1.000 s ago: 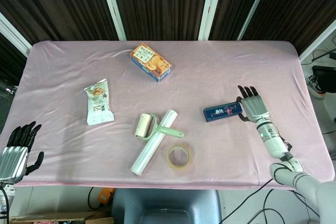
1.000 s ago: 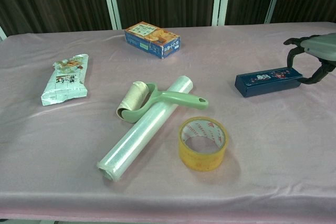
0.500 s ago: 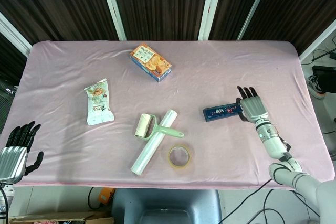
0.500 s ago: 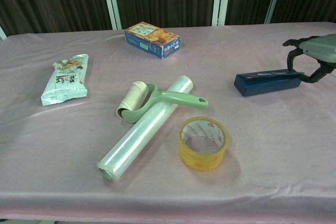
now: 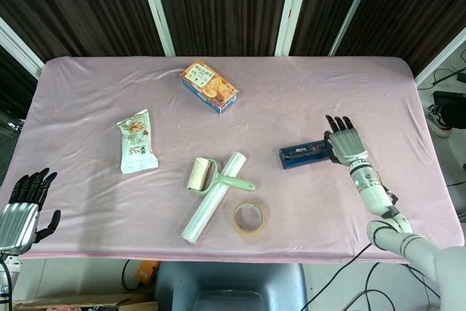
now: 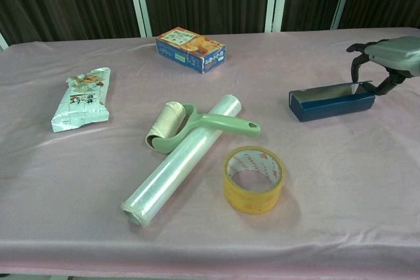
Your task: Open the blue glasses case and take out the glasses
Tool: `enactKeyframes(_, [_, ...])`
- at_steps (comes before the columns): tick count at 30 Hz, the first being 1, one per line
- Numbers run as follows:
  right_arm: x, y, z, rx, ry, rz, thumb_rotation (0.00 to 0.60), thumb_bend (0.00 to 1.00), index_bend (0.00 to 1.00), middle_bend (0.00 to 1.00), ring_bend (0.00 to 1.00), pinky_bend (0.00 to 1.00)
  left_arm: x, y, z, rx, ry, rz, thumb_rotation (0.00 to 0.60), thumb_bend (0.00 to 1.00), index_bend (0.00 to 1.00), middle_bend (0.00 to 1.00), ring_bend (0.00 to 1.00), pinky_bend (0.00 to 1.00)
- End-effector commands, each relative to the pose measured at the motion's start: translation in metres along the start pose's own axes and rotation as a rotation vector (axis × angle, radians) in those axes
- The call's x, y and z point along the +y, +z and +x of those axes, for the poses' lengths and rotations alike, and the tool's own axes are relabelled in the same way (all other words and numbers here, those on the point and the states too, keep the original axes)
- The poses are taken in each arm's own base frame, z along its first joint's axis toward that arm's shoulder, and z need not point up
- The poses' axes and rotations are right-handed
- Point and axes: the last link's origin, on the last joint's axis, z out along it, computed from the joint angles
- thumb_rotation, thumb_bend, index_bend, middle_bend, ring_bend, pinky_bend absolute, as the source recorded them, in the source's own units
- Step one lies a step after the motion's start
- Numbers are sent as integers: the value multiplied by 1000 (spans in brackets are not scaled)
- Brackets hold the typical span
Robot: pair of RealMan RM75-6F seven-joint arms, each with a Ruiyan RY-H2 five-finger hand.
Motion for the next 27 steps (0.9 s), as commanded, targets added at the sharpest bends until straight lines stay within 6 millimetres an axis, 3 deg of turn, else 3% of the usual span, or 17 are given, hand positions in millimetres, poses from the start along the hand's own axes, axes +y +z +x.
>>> enactKeyframes(1, [-9, 16, 10, 9, 16, -21, 600, 640, 572, 32, 0, 24, 0, 0, 0, -2, 0, 0, 600, 419, 0, 0, 0, 19])
enactKeyframes(4, [-19, 30, 21, 19, 43, -43, 600, 640, 539, 32, 0, 24, 0, 1, -1, -3, 0, 1, 600, 420, 0, 0, 0, 19])
enactKeyframes(11, [-37, 59, 35, 16, 4, -133, 600, 639, 362, 35, 0, 24, -1, 1, -1, -9, -2, 3, 600, 419, 0, 0, 0, 20])
enactKeyframes(16, [-50, 62, 43, 37, 43, -133, 600, 506, 240, 7, 0, 25, -1, 0, -1, -9, -3, -1, 600, 420, 0, 0, 1, 20])
enactKeyframes(19, [-51, 49, 44, 47, 76, -76, 600, 477, 224, 1, 0, 25, -2, 0, 1, -1, -9, 3, 600, 419, 0, 0, 1, 20])
enactKeyframes(27, [-38, -18, 40, -71, 106, 32, 600, 465, 230, 0, 0, 19, -6, 0, 4, 9, -17, 17, 600, 420, 0, 0, 3, 22])
